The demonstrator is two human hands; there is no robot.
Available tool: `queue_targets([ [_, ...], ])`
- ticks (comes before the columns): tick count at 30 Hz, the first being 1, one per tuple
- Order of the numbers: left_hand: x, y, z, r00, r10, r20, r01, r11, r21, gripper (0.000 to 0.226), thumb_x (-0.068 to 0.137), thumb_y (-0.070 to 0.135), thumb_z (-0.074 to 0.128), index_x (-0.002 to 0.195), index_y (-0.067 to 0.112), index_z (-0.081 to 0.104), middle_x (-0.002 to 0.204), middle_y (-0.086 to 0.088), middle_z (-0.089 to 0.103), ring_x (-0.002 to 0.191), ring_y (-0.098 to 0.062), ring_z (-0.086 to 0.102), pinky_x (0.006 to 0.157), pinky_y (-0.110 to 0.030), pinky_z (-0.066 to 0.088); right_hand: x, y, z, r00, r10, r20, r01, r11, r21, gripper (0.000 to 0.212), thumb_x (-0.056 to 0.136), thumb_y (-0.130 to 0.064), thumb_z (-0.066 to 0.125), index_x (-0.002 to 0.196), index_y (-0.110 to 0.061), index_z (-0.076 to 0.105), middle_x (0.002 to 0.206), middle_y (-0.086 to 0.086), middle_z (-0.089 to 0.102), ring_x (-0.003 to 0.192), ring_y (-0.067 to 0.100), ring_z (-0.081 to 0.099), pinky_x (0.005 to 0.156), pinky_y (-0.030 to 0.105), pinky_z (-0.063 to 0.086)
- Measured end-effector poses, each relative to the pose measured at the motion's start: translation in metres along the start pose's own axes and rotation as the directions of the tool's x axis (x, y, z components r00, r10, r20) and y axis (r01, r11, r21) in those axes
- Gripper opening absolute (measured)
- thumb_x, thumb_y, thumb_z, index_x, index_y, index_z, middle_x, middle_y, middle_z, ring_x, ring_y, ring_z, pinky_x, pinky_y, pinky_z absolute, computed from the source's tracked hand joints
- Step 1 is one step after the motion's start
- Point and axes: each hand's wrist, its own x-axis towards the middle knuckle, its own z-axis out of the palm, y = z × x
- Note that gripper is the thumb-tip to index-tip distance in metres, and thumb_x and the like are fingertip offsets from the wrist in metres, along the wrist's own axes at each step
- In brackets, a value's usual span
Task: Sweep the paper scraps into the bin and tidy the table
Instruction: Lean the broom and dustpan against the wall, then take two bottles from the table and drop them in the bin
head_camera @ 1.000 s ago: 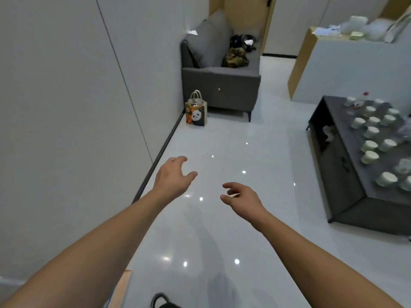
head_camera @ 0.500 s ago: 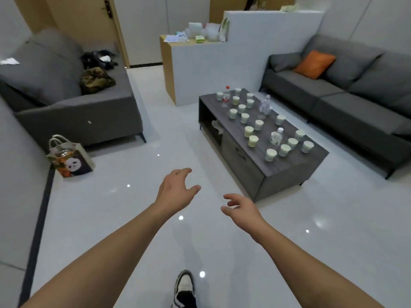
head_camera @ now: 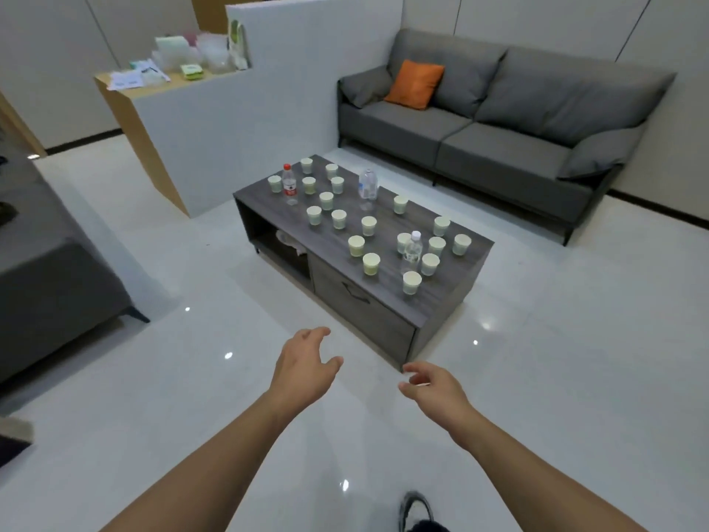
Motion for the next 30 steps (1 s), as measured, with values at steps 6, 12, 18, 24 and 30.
queue_targets([
  [6,0.100,0.005,0.002,0.998,0.048,0.037,-0.049,0.998,0.033,0.053,0.087,0.042,0.063,0.136,0.032,0.048,0.140,0.004,0.046,0.125,-0.017,0.047,0.098,-0.029,0.041,0.103,-0.028,-0.014,0.997,0.050,-0.062,-0.048,0.998,0.037,0.044,0.087,-0.029,0.072,0.129,-0.022,0.063,0.108,-0.004,0.064,0.100,0.014,0.061,0.086,0.025,0.043],
  [12,0.226,0.013,-0.006,0.999,-0.011,0.034,0.007,0.994,0.106,0.054,0.088,0.044,0.062,0.137,0.030,0.048,0.141,0.004,0.045,0.126,-0.017,0.047,0.101,-0.032,0.042,0.254,-0.082,-0.039,0.994,0.081,-0.068,-0.073,0.991,0.108,0.052,0.086,-0.032,0.073,0.134,-0.017,0.057,0.120,0.002,0.061,0.107,0.019,0.059,0.089,0.029,0.044],
  [18,0.344,0.030,-0.019,0.990,-0.133,0.057,0.120,0.974,0.191,0.055,0.086,0.044,0.064,0.136,0.029,0.050,0.140,0.001,0.047,0.120,-0.017,0.051,0.095,-0.029,0.042,0.378,-0.123,-0.077,0.966,0.202,-0.158,-0.180,0.973,0.141,0.050,0.086,-0.032,0.072,0.131,-0.015,0.060,0.127,0.006,0.063,0.114,0.026,0.060,0.090,0.029,0.045],
  [24,0.435,0.052,-0.020,0.985,-0.146,0.091,0.125,0.970,0.210,0.053,0.086,0.043,0.065,0.135,0.028,0.051,0.140,0.000,0.048,0.122,-0.020,0.051,0.098,-0.033,0.043,0.457,-0.125,-0.101,0.913,0.358,-0.195,-0.320,0.925,0.203,0.035,0.084,-0.027,0.073,0.115,-0.012,0.065,0.113,0.012,0.068,0.103,0.032,0.063,0.090,0.040,0.051],
  [30,0.531,0.069,-0.008,0.982,-0.094,0.165,0.051,0.968,0.247,0.055,0.084,0.042,0.065,0.135,0.025,0.053,0.140,-0.003,0.049,0.124,-0.021,0.049,0.102,-0.034,0.041,0.519,-0.130,-0.116,0.873,0.414,-0.258,-0.385,0.910,0.156,0.039,0.084,-0.026,0.069,0.118,-0.010,0.056,0.114,0.016,0.065,0.102,0.037,0.061,0.085,0.039,0.050],
])
